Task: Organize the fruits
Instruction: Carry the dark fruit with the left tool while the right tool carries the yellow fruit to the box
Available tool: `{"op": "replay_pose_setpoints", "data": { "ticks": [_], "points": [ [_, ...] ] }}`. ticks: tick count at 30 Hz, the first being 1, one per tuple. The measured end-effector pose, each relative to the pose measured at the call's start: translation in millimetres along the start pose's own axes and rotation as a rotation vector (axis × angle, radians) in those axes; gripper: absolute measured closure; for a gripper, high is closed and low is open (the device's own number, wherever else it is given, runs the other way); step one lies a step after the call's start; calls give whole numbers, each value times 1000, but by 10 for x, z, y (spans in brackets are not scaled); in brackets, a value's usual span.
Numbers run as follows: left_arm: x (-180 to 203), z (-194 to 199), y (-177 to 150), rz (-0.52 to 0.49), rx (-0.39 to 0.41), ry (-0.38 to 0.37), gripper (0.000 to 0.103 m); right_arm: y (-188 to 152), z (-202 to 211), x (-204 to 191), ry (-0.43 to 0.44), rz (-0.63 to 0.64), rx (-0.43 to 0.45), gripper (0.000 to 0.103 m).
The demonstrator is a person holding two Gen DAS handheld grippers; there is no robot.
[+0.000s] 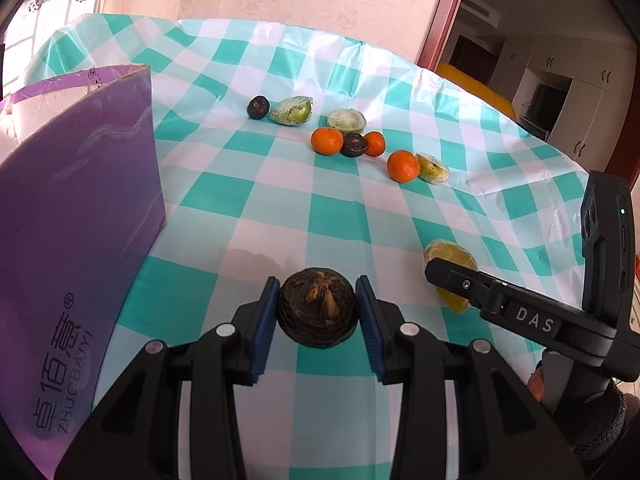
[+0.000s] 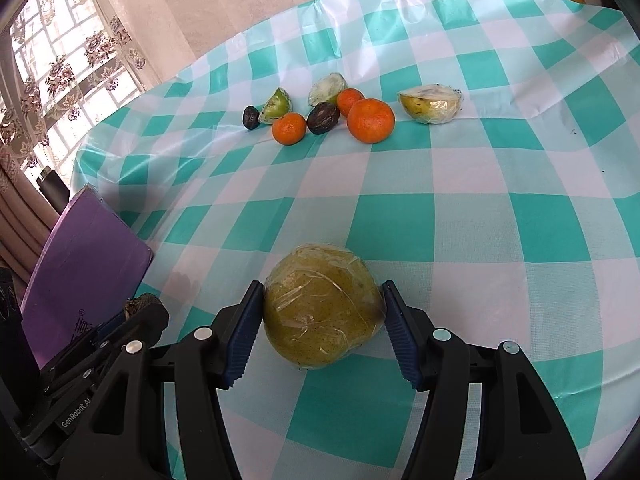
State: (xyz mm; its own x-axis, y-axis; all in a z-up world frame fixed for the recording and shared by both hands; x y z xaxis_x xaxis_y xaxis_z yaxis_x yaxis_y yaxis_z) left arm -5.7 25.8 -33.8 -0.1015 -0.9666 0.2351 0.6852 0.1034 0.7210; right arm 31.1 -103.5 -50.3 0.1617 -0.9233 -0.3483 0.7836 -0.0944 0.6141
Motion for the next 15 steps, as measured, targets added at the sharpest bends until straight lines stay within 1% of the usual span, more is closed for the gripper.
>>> {"op": "replay_pose_setpoints", "data": {
  "ticks": [5,9,12,15],
  "points": [
    [51,187,-27,-33,69,-1,64,-94,42,-196,49,28,4,44],
    [57,387,-68,-36,125,-22,64,-128,81,-331,102,32,16,44],
    [12,528,-66,-16,151,-27,64,-121,134,-426,158,33,38,44],
    [-14,742,3,-29,203,-7,64,-112,192,-518,226,24,60,44]
  ]
}}
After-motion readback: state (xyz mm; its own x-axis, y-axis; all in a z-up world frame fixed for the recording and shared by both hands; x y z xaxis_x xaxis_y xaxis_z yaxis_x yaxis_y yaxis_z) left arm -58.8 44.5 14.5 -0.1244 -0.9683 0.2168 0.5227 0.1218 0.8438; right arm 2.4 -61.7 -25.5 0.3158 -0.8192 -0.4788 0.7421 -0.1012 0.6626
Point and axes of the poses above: each gripper's, at about its wrist camera, not at the fingertips, and z roughly against the way its jaws point, x to its right, y to its top, the point moved 9 cm from there along -z, roughly the way its jaws point, and after that the axes turned 2 degrees about -x, right-handed, at the moved point
